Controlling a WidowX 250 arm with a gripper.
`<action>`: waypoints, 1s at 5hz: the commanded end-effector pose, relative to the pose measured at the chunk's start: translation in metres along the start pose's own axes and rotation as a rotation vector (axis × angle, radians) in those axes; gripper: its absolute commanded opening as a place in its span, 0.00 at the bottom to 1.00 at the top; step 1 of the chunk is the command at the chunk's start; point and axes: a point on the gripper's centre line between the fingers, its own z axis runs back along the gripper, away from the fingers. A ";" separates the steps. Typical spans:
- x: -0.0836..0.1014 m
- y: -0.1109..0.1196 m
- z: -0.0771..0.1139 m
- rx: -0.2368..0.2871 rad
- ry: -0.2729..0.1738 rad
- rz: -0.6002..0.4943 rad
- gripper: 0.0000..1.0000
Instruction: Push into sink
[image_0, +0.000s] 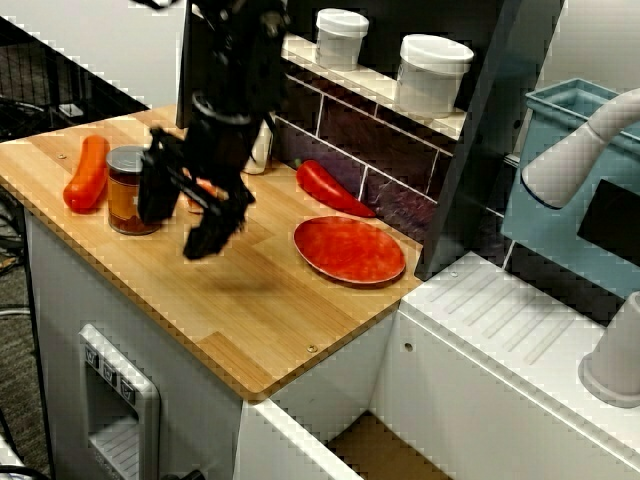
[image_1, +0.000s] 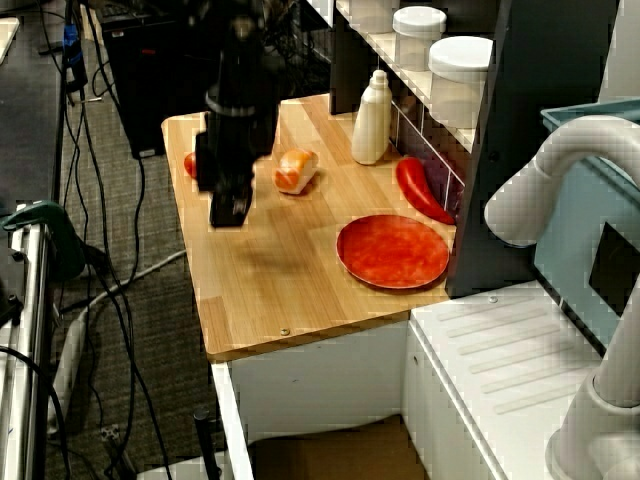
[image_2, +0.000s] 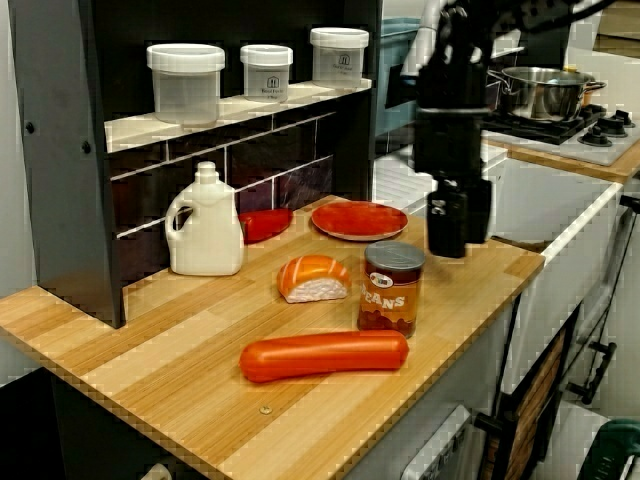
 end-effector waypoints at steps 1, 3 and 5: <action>0.014 0.037 0.054 -0.073 -0.022 -0.027 1.00; 0.020 0.058 0.084 -0.108 0.022 -0.083 1.00; 0.024 0.090 0.060 -0.035 -0.032 -0.079 1.00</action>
